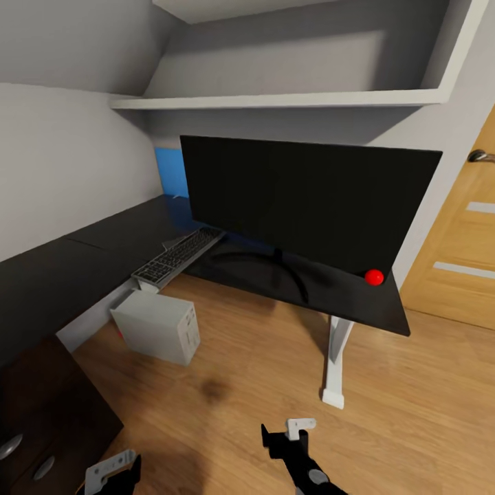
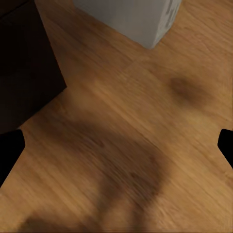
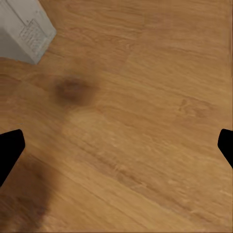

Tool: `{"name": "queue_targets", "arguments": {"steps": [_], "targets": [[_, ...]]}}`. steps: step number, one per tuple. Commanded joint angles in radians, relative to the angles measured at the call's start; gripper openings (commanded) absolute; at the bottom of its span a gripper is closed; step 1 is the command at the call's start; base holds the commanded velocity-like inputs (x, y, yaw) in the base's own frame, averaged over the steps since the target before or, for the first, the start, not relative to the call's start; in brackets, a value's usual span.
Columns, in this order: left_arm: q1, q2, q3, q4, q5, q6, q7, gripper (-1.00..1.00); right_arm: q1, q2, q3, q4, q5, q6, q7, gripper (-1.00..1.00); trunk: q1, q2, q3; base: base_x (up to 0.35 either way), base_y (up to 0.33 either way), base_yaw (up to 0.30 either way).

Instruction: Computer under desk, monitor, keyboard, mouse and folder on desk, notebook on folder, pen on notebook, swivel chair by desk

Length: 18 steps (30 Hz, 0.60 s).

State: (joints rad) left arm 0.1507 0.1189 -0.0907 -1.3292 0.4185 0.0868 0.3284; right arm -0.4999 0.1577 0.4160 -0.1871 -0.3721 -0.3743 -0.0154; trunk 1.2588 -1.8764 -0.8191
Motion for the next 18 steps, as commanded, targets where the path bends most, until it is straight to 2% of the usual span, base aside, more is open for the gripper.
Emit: {"name": "queue_targets", "arguments": {"steps": [1, 2, 3, 5, 6, 7, 8, 9, 10, 13, 14, 15, 16, 18], "targets": [[0.001, 0.003, -0.003, -0.003, 0.008, 0.004, 0.008, 1.00, -0.001, 0.001, 0.006, -0.029, -0.022, 0.017, -0.020, 1.00, 0.004, -0.008, -0.004, 0.000, 0.000, 0.000], [0.001, 0.004, -0.003, -0.004, 0.010, 0.005, 0.008, 1.00, -0.002, 0.002, 0.004, -0.057, -0.037, 0.042, -0.040, 1.00, 0.008, -0.015, -0.007, 0.000, 0.000, 0.000], [0.002, 0.006, -0.003, -0.005, 0.012, 0.005, 0.008, 1.00, -0.005, 0.003, 0.001, -0.111, -0.072, 0.107, -0.076, 1.00, 0.012, -0.022, -0.010, 0.000, 0.000, 0.000], [0.002, 0.008, -0.003, -0.005, 0.013, 0.006, 0.008, 1.00, -0.012, 0.004, 0.000, -0.161, -0.117, 0.182, -0.100, 1.00, 0.019, -0.036, -0.016, 0.000, 0.000, 0.000], [0.002, 0.009, -0.003, -0.006, 0.014, 0.006, 0.008, 1.00, -0.041, 0.005, -0.002, -0.236, -0.210, 0.302, -0.120, 1.00, 0.023, -0.043, -0.020, 0.000, 0.000, 0.000], [0.002, 0.009, -0.003, -0.006, 0.015, 0.007, 0.009, 1.00, -0.066, 0.006, -0.002, -0.279, -0.281, 0.372, -0.128, 1.00, 0.027, -0.050, -0.023, 0.000, 0.000, 0.000], [0.003, 0.009, -0.003, -0.006, 0.015, 0.007, 0.009, 1.00, -0.078, 0.007, -0.003, -0.298, -0.318, 0.405, -0.131, 1.00, 0.031, -0.057, -0.026, 0.000, 0.000, 0.000], [0.002, 0.010, -0.003, -0.006, 0.016, 0.007, 0.009, 1.00, -0.120, 0.012, -0.003, -0.359, -0.478, 0.532, -0.138, 1.00, 0.035, -0.064, -0.029, 0.000, 0.000, 0.000], [0.002, 0.009, -0.004, -0.006, 0.017, 0.007, 0.009, 1.00, -0.136, 0.013, -0.003, -0.384, -0.563, 0.596, -0.140, 1.00, 0.038, -0.071, -0.032, 0.000, 0.000, 0.000], [0.002, 0.009, -0.004, -0.005, 0.017, 0.007, 0.010, 1.00, -0.152, 0.014, -0.004, -0.416, -0.698, 0.687, -0.141, 1.00, 0.050, -0.092, -0.042, 0.000, 0.000, 0.000], [0.002, 0.008, -0.005, -0.004, 0.017, 0.007, 0.010, 1.00, -0.159, 0.013, -0.004, -0.432, -0.788, 0.738, -0.141, 1.00, 0.054, -0.099, -0.045, 0.000, 0.000, 0.000], [0.003, 0.008, -0.005, -0.004, 0.017, 0.007, 0.010, 1.00, -0.161, 0.013, -0.004, -0.439, -0.830, 0.758, -0.141, 1.00, 0.058, -0.106, -0.048, 0.000, 0.000, 0.000], [0.003, 0.007, -0.005, -0.004, 0.017, 0.007, 0.010, 1.00, -0.165, 0.012, -0.002, -0.451, -0.902, 0.789, -0.140, 1.00, 0.061, -0.113, -0.051, 0.000, 0.000, 0.000], [0.003, 0.006, -0.006, -0.003, 0.017, 0.007, 0.010, 1.00, -0.167, 0.012, 0.002, -0.462, -0.948, 0.808, -0.139, 1.00, 0.069, -0.127, -0.057, 0.000, 0.000, 0.000]]}}
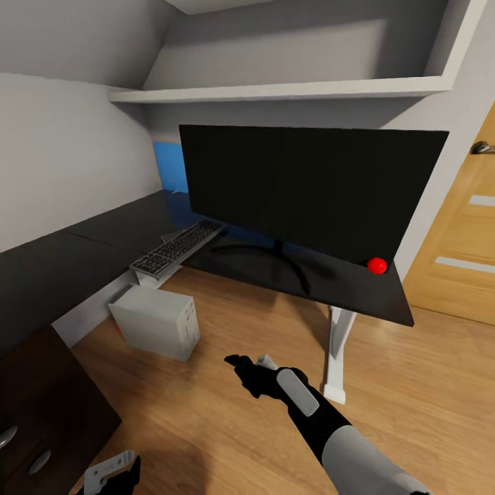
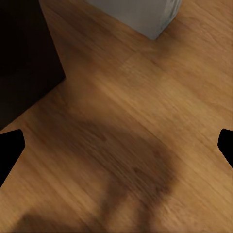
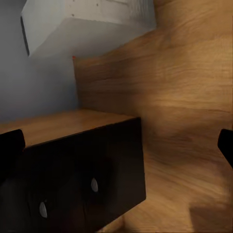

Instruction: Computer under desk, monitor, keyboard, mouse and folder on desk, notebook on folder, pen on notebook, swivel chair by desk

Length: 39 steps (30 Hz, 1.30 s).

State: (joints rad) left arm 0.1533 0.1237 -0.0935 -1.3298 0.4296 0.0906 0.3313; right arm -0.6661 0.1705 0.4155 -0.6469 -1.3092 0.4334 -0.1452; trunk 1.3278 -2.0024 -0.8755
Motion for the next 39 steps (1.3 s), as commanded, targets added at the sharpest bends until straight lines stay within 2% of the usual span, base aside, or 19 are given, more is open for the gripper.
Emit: {"name": "queue_targets", "arguments": {"steps": [1, 2, 5, 12, 24, 25, 26, 30, 33, 39], "targets": [[0.000, 0.001, -0.003, -0.001, 0.006, 0.004, 0.008, 1.00, -0.001, 0.000, 0.005, -0.006, -0.026, 0.007, -0.009, 1.00, 0.000, -0.001, -0.001, 0.000, 0.000, 0.000], [0.000, 0.000, -0.003, 0.002, 0.006, 0.004, 0.008, 1.00, -0.002, 0.000, 0.012, -0.012, -0.043, 0.016, -0.010, 1.00, 0.000, -0.001, -0.001, 0.000, 0.000, 0.000], [0.000, 0.000, -0.005, 0.011, 0.006, 0.004, 0.008, 1.00, -0.003, -0.001, 0.023, -0.016, -0.044, 0.015, -0.011, 1.00, 0.000, -0.001, -0.001, 0.000, 0.000, 0.000], [0.000, -0.008, -0.011, 0.058, 0.003, 0.003, 0.007, 1.00, -0.004, -0.003, 0.038, -0.021, -0.013, -0.020, -0.010, 1.00, 0.000, -0.001, -0.001, 0.000, 0.000, 0.058], [0.000, -0.017, -0.011, 0.087, 0.000, -0.001, 0.006, 1.00, -0.004, 0.002, 0.095, -0.022, 0.048, -0.028, -0.010, 1.00, 0.000, -0.001, -0.001, 0.000, 0.000, 0.258], [0.000, -0.018, -0.011, 0.089, 0.000, -0.003, 0.007, 1.00, -0.004, 0.004, 0.125, -0.023, 0.056, -0.029, -0.010, 1.00, 0.000, -0.001, -0.001, 0.000, 0.000, 0.278], [0.000, -0.018, -0.011, 0.090, 0.000, -0.003, 0.007, 1.00, -0.004, 0.004, 0.138, -0.024, 0.059, -0.030, -0.010, 1.00, 0.000, -0.001, -0.001, 0.000, 0.000, 0.278], [0.000, -0.018, -0.011, 0.090, 0.000, -0.003, 0.007, 1.00, -0.004, 0.004, 0.174, -0.025, 0.073, -0.043, -0.010, 1.00, 0.000, -0.001, -0.001, 0.000, 0.000, 0.278], [0.000, -0.018, -0.011, 0.090, 0.000, -0.003, 0.007, 1.00, -0.004, 0.004, 0.206, -0.032, 0.095, -0.080, -0.011, 1.00, 0.000, -0.001, -0.001, 0.000, 0.000, 0.278], [0.000, -0.018, -0.011, 0.090, 0.000, -0.003, 0.007, 1.00, -0.004, 0.004, 0.292, -0.041, 0.161, -0.225, -0.017, 1.00, 0.000, -0.001, -0.001, 0.000, 0.000, 0.278]]}}
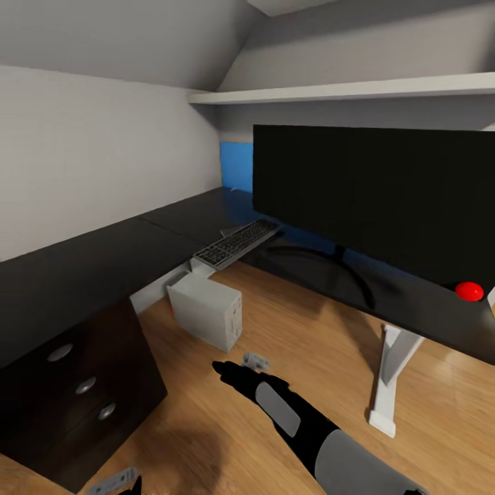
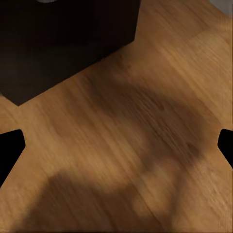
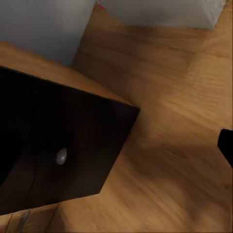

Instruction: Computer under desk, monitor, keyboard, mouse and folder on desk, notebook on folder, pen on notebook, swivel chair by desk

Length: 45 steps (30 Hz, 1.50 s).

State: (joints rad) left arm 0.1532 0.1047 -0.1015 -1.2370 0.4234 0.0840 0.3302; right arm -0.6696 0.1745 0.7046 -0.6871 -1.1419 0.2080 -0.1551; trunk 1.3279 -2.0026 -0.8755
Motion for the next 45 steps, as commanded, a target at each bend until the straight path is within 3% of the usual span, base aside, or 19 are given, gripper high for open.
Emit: {"name": "queue_targets", "arguments": {"steps": [1, 5, 8, 17, 20, 22, 23, 25, 30, 35, 45], "targets": [[0.000, 0.001, -0.003, -0.002, 0.006, 0.003, 0.008, 1.00, -0.001, 0.000, 0.015, -0.002, 0.001, -0.014, -0.008, 1.00, 0.000, 0.000, -0.001, 0.000, 0.000, 0.278], [0.000, 0.001, -0.003, -0.002, 0.006, 0.003, 0.007, 1.00, -0.001, 0.000, 0.087, -0.004, 0.023, -0.060, -0.010, 1.00, 0.000, 0.000, -0.001, 0.000, 0.000, 0.278], [0.000, 0.001, -0.003, -0.002, 0.006, 0.004, 0.007, 1.00, -0.001, 0.000, 0.114, -0.005, 0.030, -0.069, -0.011, 1.00, 0.000, 0.000, -0.001, 0.000, 0.000, 0.278], [0.000, 0.001, -0.003, -0.002, 0.006, 0.005, 0.007, 1.00, -0.001, 0.000, 0.132, -0.005, 0.083, -0.076, -0.036, 1.00, 0.000, 0.000, -0.001, 0.000, 0.000, 0.278], [0.000, 0.001, -0.003, -0.002, 0.006, 0.005, 0.007, 1.00, -0.001, 0.000, 0.141, -0.005, 0.157, -0.077, -0.109, 1.00, 0.000, 0.000, -0.001, 0.000, 0.000, 0.275], [0.000, 0.001, -0.003, -0.002, 0.006, 0.005, 0.007, 1.00, -0.001, 0.000, 0.152, -0.005, 0.234, -0.076, -0.183, 1.00, 0.000, 0.000, -0.001, 0.000, 0.000, 0.212], [0.000, 0.001, -0.003, -0.002, 0.006, 0.005, 0.007, 1.00, -0.001, 0.000, 0.170, -0.010, 0.309, -0.076, -0.243, 1.00, 0.000, 0.000, -0.001, 0.000, 0.000, 0.071], [0.000, 0.001, -0.003, -0.002, 0.006, 0.005, 0.007, 1.00, -0.001, 0.000, 0.191, -0.023, 0.367, -0.075, -0.285, 1.00, 0.000, 0.000, -0.001, 0.000, 0.000, 0.047], [0.000, 0.001, -0.003, -0.003, 0.006, 0.005, 0.007, 1.00, -0.001, 0.000, 0.232, -0.045, 0.448, -0.072, -0.330, 1.00, 0.000, 0.000, -0.001, 0.000, 0.000, 0.019], [0.000, 0.001, -0.003, -0.003, 0.006, 0.005, 0.008, 1.00, -0.001, 0.000, 0.247, -0.052, 0.474, -0.073, -0.343, 1.00, 0.000, 0.000, -0.001, 0.000, 0.000, 0.005], [0.000, 0.001, -0.003, -0.002, 0.006, 0.005, 0.008, 1.00, 0.000, 0.000, 0.250, -0.066, 0.484, -0.071, -0.348, 1.00, 0.000, 0.000, -0.001, 0.000, 0.000, 0.000]]}}
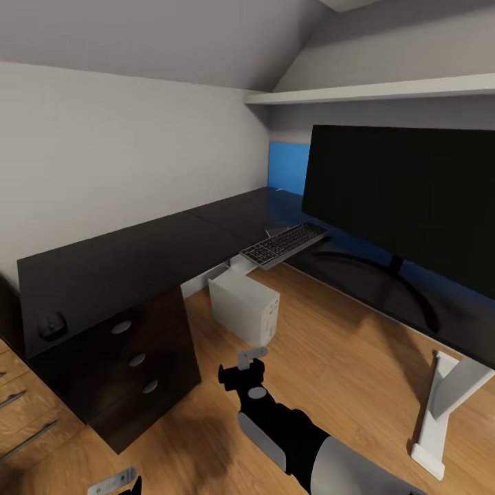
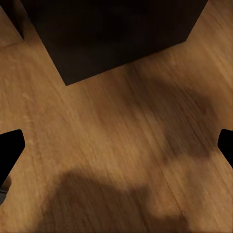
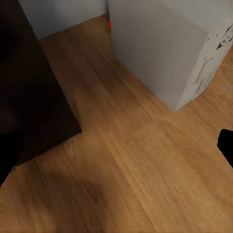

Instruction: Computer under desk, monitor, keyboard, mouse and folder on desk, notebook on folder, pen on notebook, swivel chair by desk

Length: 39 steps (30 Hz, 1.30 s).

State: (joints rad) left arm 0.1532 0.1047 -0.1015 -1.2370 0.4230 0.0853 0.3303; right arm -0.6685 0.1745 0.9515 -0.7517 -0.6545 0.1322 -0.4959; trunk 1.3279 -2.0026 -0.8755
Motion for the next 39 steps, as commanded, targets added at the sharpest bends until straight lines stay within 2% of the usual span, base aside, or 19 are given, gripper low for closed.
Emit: {"name": "queue_targets", "arguments": {"steps": [1, 7, 8, 23, 33, 39], "targets": [[0.000, 0.001, -0.003, -0.002, 0.006, 0.004, 0.008, 1.00, -0.001, 0.000, 0.003, -0.011, -0.004, 0.004, -0.007, 1.00, 0.000, 0.000, -0.001, 0.000, 0.000, 0.000], [0.000, 0.002, -0.002, -0.002, 0.008, 0.005, 0.007, 1.00, 0.000, 0.000, 0.013, -0.056, -0.008, 0.024, -0.005, 1.00, 0.000, 0.000, -0.001, 0.000, 0.000, 0.000], [0.000, 0.004, 0.001, 0.000, 0.011, 0.005, 0.008, 1.00, 0.002, 0.000, 0.031, -0.108, -0.009, 0.029, -0.003, 1.00, 0.000, 0.000, -0.001, 0.000, -0.070, 0.092], [0.000, 0.003, 0.003, 0.040, 0.011, 0.004, 0.011, 1.00, 0.003, 0.000, 0.033, -0.112, -0.009, 0.029, -0.003, 1.00, 0.000, 0.000, -0.013, 0.000, -0.275, 0.187], [0.000, 0.003, 0.004, 0.044, 0.011, 0.004, 0.010, 1.00, 0.003, 0.000, 0.032, -0.114, -0.009, 0.025, -0.001, 1.00, 0.000, 0.000, -0.014, 0.000, -0.302, 0.017], [0.000, 0.004, 0.004, 0.044, 0.011, 0.006, 0.009, 1.00, 0.003, 0.000, 0.032, -0.114, -0.009, 0.027, -0.001, 1.00, 0.000, 0.000, -0.014, 0.000, -0.118, 0.001]]}}
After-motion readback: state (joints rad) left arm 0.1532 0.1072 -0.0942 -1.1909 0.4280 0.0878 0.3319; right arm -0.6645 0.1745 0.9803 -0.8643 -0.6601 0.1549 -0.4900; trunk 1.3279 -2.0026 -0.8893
